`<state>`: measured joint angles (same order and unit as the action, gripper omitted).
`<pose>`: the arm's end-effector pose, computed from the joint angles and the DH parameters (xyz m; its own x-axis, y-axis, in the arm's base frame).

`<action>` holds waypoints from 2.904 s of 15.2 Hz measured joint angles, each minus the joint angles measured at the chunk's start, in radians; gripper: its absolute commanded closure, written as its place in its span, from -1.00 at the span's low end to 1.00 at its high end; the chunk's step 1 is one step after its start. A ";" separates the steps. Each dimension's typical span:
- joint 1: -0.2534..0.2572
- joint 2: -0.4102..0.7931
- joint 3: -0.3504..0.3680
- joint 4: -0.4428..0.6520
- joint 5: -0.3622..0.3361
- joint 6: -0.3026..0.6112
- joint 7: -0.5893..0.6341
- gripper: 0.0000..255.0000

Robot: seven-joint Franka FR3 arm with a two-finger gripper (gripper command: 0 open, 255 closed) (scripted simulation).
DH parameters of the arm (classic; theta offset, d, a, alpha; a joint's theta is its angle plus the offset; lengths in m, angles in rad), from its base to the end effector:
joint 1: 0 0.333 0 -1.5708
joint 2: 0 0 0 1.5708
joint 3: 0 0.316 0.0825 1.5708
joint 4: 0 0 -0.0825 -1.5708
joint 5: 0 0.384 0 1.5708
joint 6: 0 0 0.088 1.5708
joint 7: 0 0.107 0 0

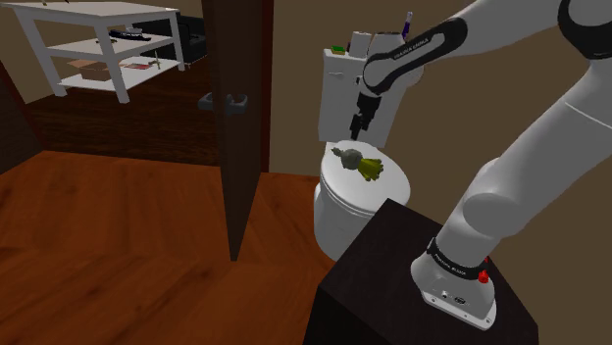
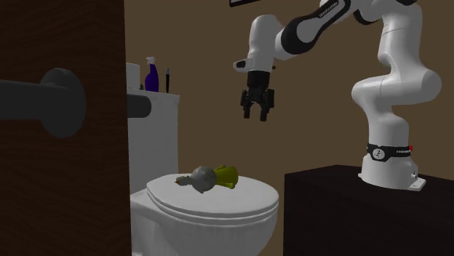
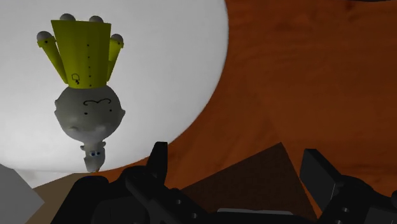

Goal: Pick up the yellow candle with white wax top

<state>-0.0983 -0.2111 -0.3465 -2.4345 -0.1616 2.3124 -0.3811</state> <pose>0.4206 -0.2045 0.3870 0.9976 0.0472 0.0509 0.0429 -0.9958 0.0808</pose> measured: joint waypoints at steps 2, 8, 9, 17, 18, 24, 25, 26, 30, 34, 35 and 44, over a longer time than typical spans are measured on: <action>0.000 0.075 -0.023 0.030 0.030 0.049 -0.041 -1.00; -0.027 0.319 -0.065 0.158 0.182 0.164 -0.213 -1.00; -0.037 0.356 -0.063 0.185 0.209 0.174 -0.240 -1.00; -0.170 0.679 0.004 0.445 0.404 0.228 -0.427 -1.00; -0.191 0.717 0.014 0.480 0.420 0.230 -0.446 -1.00; -0.292 0.952 0.066 0.757 0.476 0.195 -0.500 -1.00; -0.313 1.003 0.074 0.823 0.482 0.181 -0.506 -1.00; -0.328 1.039 0.080 0.870 0.486 0.172 -0.511 -1.00; -0.356 1.125 0.094 0.962 0.495 0.169 -0.519 -1.00; -0.364 1.172 0.105 0.988 0.502 0.191 -0.522 -1.00; -0.364 1.179 0.106 0.990 0.503 0.196 -0.521 -1.00; -0.367 1.187 0.109 0.993 0.506 0.203 -0.524 1.00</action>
<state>-0.4649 0.9757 -0.2379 -1.4418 0.3439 2.5158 -0.9049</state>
